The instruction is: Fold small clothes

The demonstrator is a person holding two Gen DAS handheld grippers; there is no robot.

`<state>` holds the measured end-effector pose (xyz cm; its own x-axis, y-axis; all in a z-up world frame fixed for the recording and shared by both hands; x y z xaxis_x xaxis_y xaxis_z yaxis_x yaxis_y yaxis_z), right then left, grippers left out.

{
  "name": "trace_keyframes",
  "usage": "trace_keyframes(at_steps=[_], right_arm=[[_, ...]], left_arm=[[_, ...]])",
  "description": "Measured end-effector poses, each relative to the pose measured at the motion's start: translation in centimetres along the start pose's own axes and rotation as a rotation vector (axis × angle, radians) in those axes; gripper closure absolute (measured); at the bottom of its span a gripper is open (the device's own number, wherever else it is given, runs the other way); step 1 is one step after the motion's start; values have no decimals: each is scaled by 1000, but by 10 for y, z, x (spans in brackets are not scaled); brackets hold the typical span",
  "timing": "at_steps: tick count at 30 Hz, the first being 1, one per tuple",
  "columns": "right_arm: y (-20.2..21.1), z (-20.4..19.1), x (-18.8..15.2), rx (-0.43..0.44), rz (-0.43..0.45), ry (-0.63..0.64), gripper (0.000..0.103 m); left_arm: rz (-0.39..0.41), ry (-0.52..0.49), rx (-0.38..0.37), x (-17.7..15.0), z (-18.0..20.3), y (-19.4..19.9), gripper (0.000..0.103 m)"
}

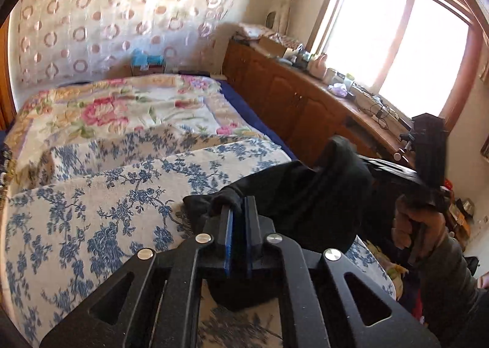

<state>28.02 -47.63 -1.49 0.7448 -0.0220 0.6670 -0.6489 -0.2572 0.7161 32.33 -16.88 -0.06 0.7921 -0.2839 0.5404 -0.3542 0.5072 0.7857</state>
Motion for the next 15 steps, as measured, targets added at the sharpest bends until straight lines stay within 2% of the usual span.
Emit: trace_keyframes(at_steps=[2,3,4,5,6,7,10,12,14,15], right_arm=[[-24,4,7,-33,-53,5,95],[-33,1,11,-44,-71,8,95],[-42,2,13,-56,-91,10,95],[-46,3,14,-64,-102,13,95],[-50,2,15,-68,-111,20,95],[-53,3,16,-68,-116,18,95],[-47,5,37,-118,-70,-3,95],[-33,2,44,-155,-19,-15,95],[-19,-1,46,-154,19,-28,95],[-11,-4,42,-156,31,-31,91]], left_arm=[[5,-2,-2,0,-7,-2,79],[17,-2,11,-1,-11,1,60],[32,2,34,0,-17,2,51],[49,6,40,0,-23,7,47],[61,11,34,-1,-25,10,37],[71,24,29,-1,-30,13,30],[38,44,24,-7,-33,8,30],[6,42,-38,-15,-26,1,30],[-4,23,-89,-22,-16,-2,30],[-3,11,-102,-24,-11,-2,30]])
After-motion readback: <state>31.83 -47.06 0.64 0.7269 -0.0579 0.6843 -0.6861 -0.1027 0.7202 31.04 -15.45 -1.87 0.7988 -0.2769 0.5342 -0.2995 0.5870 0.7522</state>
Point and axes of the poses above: each gripper's, at about its wrist camera, not at the fingertips, and y roughly against the way its jaws point, z to its right, x to its top, the point moved 4 cm from there along -y, roughly the way its jaws point, and after that the axes turned 14 degrees about -z, right-handed, at the moved point
